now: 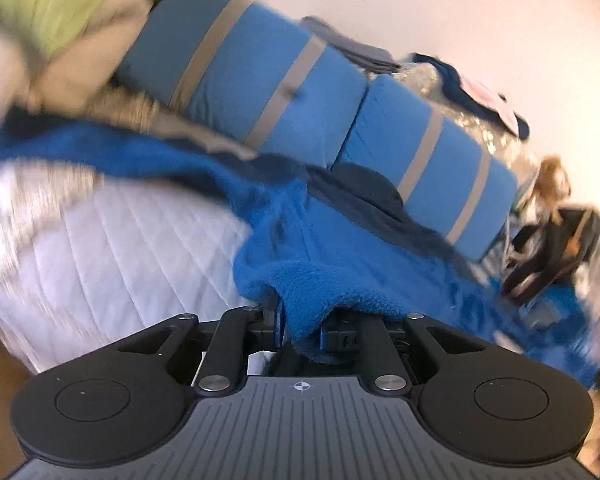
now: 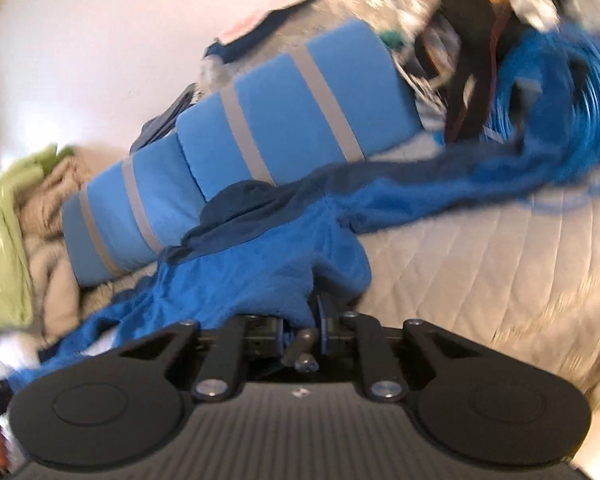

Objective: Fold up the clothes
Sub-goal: 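Grasp the hem with the right tool while the left tool lifts its hem edge toward the collar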

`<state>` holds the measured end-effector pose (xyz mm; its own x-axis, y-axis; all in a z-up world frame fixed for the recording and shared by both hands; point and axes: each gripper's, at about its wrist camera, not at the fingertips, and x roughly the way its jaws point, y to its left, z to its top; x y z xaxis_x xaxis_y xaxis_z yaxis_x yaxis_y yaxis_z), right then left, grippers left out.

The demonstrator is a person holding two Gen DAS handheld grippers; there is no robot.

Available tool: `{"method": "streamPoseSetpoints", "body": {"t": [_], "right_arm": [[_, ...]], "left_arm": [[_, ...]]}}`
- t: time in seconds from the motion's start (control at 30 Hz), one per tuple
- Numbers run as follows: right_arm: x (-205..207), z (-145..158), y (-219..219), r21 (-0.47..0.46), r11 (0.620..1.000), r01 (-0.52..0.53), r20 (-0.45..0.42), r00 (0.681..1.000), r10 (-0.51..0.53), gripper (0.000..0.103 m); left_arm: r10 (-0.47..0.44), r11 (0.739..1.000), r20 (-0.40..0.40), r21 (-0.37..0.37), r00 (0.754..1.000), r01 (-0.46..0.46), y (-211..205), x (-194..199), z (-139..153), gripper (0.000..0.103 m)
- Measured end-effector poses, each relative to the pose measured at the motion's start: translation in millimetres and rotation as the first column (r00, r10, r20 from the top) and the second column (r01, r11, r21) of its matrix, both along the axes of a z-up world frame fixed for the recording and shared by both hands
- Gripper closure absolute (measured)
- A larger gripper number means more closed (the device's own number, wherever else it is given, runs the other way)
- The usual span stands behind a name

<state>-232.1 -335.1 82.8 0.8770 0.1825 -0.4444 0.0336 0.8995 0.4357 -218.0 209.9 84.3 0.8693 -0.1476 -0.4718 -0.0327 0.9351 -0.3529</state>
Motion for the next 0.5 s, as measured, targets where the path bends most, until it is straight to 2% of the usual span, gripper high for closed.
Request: {"method": "streamPoseSetpoints", "body": {"t": [0.1,0.17,0.27,0.37,0.4,0.5], "right_arm": [[-1,28,-5,-0.084,0.996,0.025,-0.001,1.000,-0.025,0.090],[-5,43,-15,-0.121,0.992,0.039,-0.013,0.999,-0.041,0.090],[-11,56,-21,-0.175,0.984,0.033,-0.044,0.998,-0.041,0.090],[-12,47,-12,-0.260,0.966,-0.005,-0.126,0.992,-0.028,0.090],[-9,39,-12,-0.263,0.965,-0.019,-0.164,0.986,-0.025,0.090],[-1,17,-14,-0.240,0.970,-0.047,-0.244,0.970,-0.013,0.090]], "left_arm": [[0.012,0.994,0.014,0.104,1.000,-0.014,1,-6,28,0.088],[0.003,0.981,0.012,0.191,1.000,-0.005,-2,-13,39,0.089],[-0.020,0.936,-0.020,0.350,1.000,0.026,-21,-19,39,0.089],[-0.031,0.877,-0.087,0.475,0.996,0.069,-39,-19,21,0.088],[-0.035,0.871,-0.117,0.484,0.993,0.087,-41,-17,12,0.088],[-0.040,0.890,-0.178,0.441,0.983,0.116,-36,-10,-6,0.088]]}}
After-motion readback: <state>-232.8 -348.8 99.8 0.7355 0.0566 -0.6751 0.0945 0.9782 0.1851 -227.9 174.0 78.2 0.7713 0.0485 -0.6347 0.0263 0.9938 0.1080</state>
